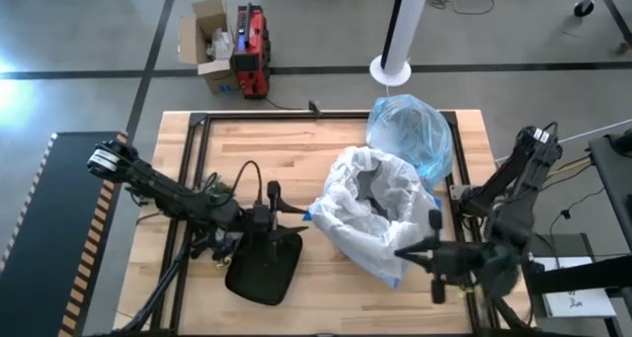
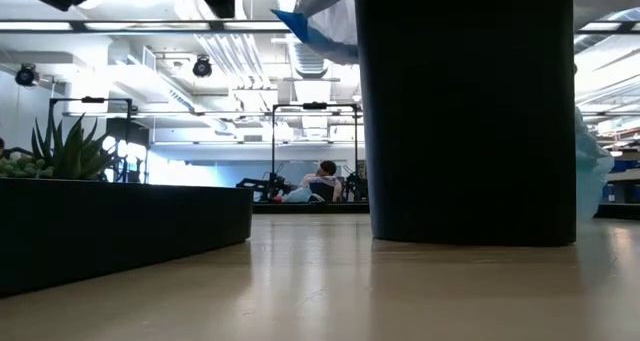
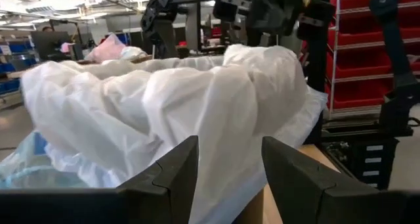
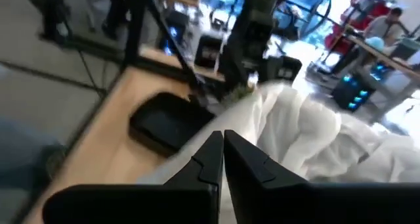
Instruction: Place trash/remove bag and relplace
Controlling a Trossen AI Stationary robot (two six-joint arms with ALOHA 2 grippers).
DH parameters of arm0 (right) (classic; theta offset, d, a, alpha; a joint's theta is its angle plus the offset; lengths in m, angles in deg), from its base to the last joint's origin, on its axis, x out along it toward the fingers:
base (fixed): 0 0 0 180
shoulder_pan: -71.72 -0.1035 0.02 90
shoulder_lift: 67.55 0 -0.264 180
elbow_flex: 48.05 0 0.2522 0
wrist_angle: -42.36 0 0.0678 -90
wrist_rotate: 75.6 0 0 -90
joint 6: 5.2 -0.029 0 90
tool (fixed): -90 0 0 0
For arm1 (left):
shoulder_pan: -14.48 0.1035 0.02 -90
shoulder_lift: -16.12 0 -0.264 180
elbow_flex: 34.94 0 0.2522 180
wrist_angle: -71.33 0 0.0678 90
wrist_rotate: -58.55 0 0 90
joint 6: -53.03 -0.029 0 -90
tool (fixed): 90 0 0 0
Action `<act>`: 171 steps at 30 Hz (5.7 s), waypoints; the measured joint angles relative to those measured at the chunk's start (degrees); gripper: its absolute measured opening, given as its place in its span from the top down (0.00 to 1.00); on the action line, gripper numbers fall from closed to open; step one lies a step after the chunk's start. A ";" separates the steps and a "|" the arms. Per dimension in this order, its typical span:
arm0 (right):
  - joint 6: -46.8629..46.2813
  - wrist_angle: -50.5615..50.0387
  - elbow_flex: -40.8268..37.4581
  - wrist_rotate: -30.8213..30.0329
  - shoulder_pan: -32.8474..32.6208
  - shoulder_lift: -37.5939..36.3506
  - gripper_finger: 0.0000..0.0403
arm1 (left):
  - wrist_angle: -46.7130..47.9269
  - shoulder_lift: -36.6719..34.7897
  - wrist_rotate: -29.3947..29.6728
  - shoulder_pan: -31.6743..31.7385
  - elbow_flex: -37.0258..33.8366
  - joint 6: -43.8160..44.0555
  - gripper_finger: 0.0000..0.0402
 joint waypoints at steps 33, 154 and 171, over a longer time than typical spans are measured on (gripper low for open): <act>5.06 38.62 -25.60 11.06 34.61 4.08 0.99 | 39.52 -12.07 9.05 -4.17 6.92 6.36 0.65; 44.52 69.67 -14.96 9.67 15.90 18.31 0.23 | 44.96 17.52 8.25 -27.77 54.59 7.53 0.94; 38.55 70.04 -15.70 18.85 24.44 14.01 0.23 | 35.87 13.19 -2.00 -26.30 50.79 -12.98 0.94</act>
